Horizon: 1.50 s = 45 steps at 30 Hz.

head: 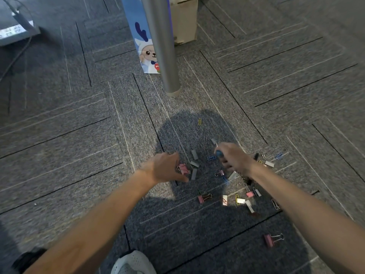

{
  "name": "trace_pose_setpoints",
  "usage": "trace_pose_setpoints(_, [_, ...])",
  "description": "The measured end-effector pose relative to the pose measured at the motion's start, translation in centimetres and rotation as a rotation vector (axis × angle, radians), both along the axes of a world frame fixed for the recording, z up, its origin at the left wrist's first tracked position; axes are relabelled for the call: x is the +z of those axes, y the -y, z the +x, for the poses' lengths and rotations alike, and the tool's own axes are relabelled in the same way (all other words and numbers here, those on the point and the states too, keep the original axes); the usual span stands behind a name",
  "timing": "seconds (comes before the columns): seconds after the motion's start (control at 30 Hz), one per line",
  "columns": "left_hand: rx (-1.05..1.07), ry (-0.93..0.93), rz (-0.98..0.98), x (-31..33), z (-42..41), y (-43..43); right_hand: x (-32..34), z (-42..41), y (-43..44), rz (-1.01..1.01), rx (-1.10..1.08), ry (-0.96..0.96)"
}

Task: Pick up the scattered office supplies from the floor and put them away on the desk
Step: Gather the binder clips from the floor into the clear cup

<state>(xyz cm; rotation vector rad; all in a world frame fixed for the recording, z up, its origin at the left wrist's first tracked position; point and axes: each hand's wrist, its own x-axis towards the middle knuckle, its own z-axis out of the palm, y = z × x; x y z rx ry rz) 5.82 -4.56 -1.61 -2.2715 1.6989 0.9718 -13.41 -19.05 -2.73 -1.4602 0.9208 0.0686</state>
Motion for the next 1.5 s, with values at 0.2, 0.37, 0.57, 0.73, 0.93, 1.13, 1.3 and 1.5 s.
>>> trace_pose_setpoints(0.2, [-0.142, 0.098, -0.113, -1.3, -0.4, 1.0, 0.2, -0.2, -0.6, 0.329, -0.203, 0.292])
trace_pose_setpoints(0.37, [0.675, -0.889, -0.180, -0.6, 0.5, 0.7, 0.5, 0.2, -1.0, 0.317, -0.218, 0.265])
trace_pose_setpoints(0.57, [1.087, -1.668, -0.365, 0.3, 0.3, 0.9, 1.5, 1.2, -1.3, 0.227, -0.079, 0.228])
trace_pose_setpoints(0.73, [0.921, -1.676, -0.372, 0.8, -0.5, 2.0, 2.8, 2.5, -2.7, 0.038, 0.099, 0.199])
trace_pose_setpoints(0.93, [0.817, -1.584, -0.378, 0.6, -0.7, 2.1, 3.2, 3.0, -2.6, -0.014, 0.105, 0.232])
trace_pose_setpoints(1.13, [0.806, -1.478, -0.375, 0.4, -0.8, 2.3, 2.9, 2.4, -2.3, -0.043, 0.153, 0.233])
trace_pose_setpoints(1.3, [0.794, -1.488, -0.381, 0.2, -0.8, 2.4, 2.3, 2.2, -2.1, -0.003, 0.085, 0.209])
trace_pose_setpoints(1.5, [0.763, -1.473, -0.457, -0.1, -0.4, 2.5, 0.5, 0.6, -1.3, 0.281, -0.163, 0.303])
